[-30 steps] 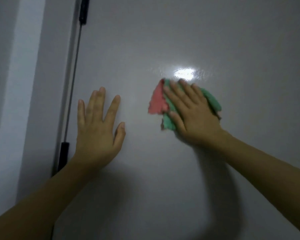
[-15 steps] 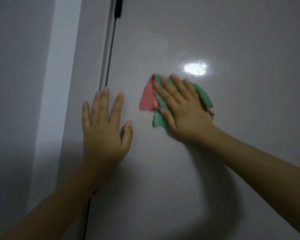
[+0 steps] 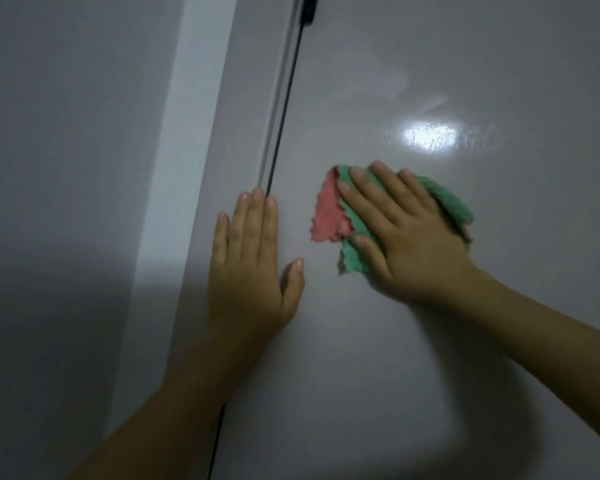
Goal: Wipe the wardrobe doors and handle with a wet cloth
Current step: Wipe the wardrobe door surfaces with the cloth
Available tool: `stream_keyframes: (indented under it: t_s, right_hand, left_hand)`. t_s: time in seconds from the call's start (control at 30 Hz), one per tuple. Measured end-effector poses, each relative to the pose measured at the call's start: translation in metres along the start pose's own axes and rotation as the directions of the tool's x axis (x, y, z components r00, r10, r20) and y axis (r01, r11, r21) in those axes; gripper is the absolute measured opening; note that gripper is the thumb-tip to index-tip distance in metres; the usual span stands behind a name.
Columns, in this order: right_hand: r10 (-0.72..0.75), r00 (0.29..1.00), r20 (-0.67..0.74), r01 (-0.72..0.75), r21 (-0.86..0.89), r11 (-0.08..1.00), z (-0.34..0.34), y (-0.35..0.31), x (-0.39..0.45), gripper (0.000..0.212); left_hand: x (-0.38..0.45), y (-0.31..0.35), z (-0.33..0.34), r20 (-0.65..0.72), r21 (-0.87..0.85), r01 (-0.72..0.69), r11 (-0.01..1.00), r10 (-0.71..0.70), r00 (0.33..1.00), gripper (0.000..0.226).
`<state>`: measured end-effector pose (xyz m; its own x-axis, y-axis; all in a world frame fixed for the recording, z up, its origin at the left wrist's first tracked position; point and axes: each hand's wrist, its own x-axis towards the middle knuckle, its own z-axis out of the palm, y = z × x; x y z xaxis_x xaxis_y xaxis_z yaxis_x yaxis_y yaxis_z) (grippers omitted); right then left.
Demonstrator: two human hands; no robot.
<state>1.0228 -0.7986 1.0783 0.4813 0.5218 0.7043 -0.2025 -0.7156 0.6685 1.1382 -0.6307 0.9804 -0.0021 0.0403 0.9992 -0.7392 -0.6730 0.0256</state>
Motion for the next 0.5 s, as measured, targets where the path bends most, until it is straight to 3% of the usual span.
stream_keyframes:
  t_s: [0.1, 0.13, 0.23, 0.3, 0.4, 0.5]
  right_hand:
    - [0.254, 0.964, -0.081, -0.254, 0.017, 0.967, 0.008, -0.03, 0.015, 0.06]
    - [0.238, 0.968, -0.079, -0.236, 0.033, 0.971, 0.014, -0.044, 0.011, 0.06]
    - [-0.057, 0.998, -0.03, 0.059, 0.076, 0.995, 0.019, -0.046, -0.024, 0.057]
    - [-0.108, 0.994, -0.017, 0.109, 0.058, 0.992, 0.009, -0.021, -0.042, 0.056]
    - [0.156, 0.987, -0.035, -0.156, -0.006, 0.988, -0.001, 0.0, -0.032, 0.059]
    - [0.436, 0.892, -0.119, -0.439, 0.002, 0.898, 0.007, -0.022, 0.0, 0.061]
  left_hand:
    - [0.0, -0.001, 0.002, 0.008, 0.036, 0.002, 0.999, -0.002, 1.0, 0.071]
    - [0.0, -0.002, 0.002, 0.008, 0.04, 0.0, 0.999, -0.001, 1.0, 0.071]
    - [0.0, -0.002, 0.002, 0.008, 0.037, -0.012, 0.999, 0.012, 1.0, 0.071]
    - [0.001, -0.002, 0.002, 0.009, 0.041, -0.014, 0.999, 0.014, 1.0, 0.07]
    - [0.0, 0.001, 0.001, 0.029, 0.061, 0.004, 0.998, -0.005, 1.0, 0.069]
    - [0.001, 0.003, 0.0, 0.039, 0.073, 0.026, 0.997, -0.029, 0.999, 0.068]
